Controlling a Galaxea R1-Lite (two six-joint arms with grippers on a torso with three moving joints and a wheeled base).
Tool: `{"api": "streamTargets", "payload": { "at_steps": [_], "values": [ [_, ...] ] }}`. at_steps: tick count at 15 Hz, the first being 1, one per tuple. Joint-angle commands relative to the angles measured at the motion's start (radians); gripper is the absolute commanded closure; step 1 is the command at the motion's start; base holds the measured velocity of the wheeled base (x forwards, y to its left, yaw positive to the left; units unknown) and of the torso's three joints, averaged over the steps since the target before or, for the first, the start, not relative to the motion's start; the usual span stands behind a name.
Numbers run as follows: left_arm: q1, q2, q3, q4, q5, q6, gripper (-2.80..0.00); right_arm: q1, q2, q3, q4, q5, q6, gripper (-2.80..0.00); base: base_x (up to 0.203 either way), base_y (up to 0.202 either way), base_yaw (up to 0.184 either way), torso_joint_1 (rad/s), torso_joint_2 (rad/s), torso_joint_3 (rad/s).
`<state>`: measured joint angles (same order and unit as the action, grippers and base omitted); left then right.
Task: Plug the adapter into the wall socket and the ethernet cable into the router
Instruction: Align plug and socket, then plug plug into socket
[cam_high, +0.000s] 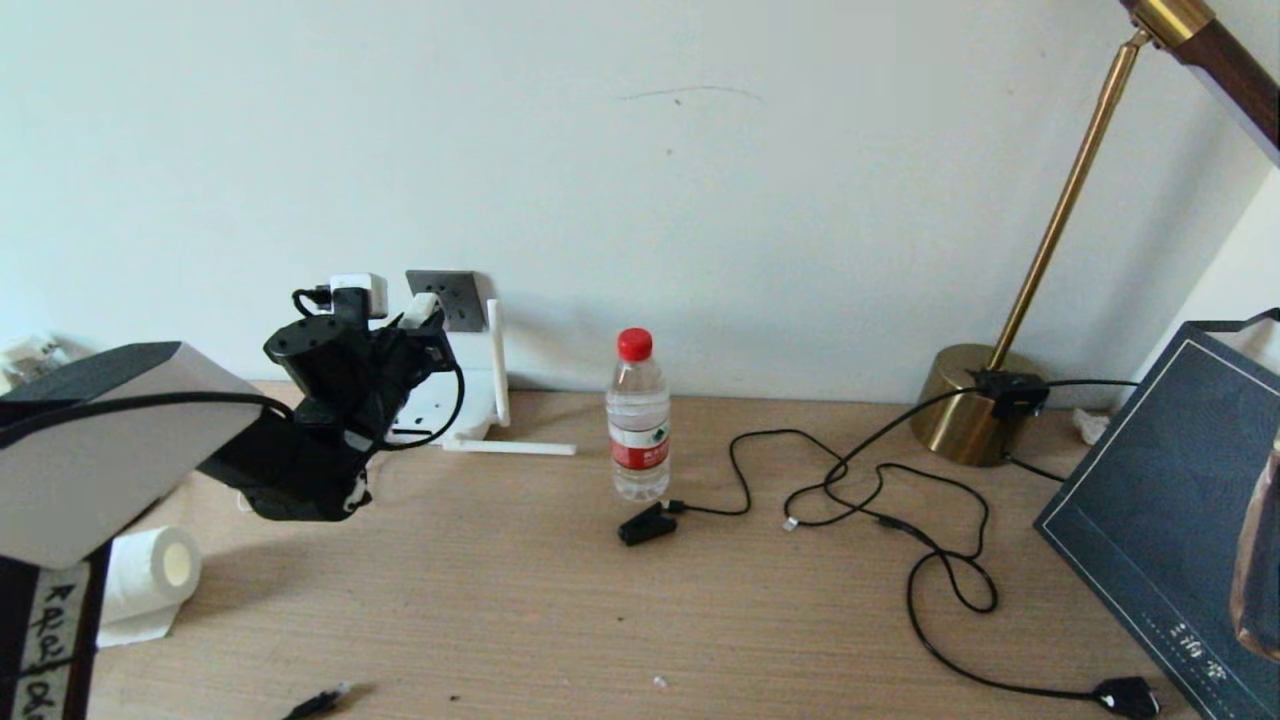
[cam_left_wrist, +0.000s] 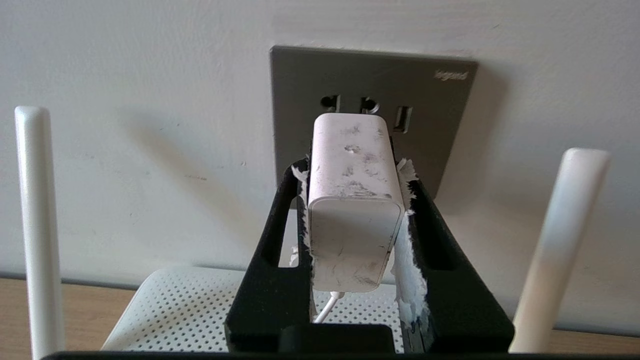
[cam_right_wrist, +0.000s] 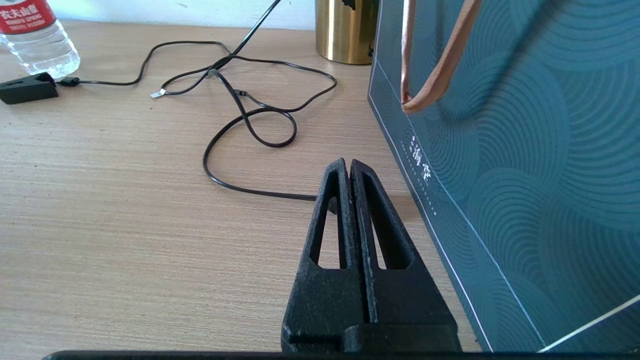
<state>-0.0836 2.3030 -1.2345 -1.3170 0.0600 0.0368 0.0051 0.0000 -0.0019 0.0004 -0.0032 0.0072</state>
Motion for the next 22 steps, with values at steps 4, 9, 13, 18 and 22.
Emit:
{"api": "streamTargets", "payload": {
  "at_steps": [4, 9, 13, 18, 22],
  "values": [
    [0.002, -0.013, -0.003, 0.008, -0.028, 0.0, 0.0, -0.001, 0.002, 0.0, 0.0, 0.0, 0.0, 0.0, 0.0, 0.0, 0.0, 0.0, 0.0, 0.0],
    [0.007, -0.01, -0.014, 0.01, -0.028, 0.0, 0.0, 0.001, 0.002, 0.0, 0.0, 0.0, 0.0, 0.0, 0.0, 0.0, 0.0, 0.0, 0.0, 0.0],
    [0.018, -0.013, -0.017, 0.016, -0.038, 0.002, 0.0, 0.001, 0.002, 0.0, 0.0, 0.0, 0.0, 0.0, 0.0, 0.0, 0.0, 0.0, 0.0, 0.0],
    [0.024, -0.015, -0.03, 0.028, -0.051, 0.002, 0.0, 0.0, 0.002, 0.0, 0.0, 0.0, 0.0, 0.0, 0.0, 0.0, 0.0, 0.0, 0.0, 0.0],
    [0.025, -0.014, -0.031, 0.033, -0.052, 0.002, 0.0, 0.001, 0.002, 0.0, 0.0, 0.0, 0.0, 0.0, 0.0, 0.0, 0.0, 0.0, 0.0, 0.0]
  ]
}}
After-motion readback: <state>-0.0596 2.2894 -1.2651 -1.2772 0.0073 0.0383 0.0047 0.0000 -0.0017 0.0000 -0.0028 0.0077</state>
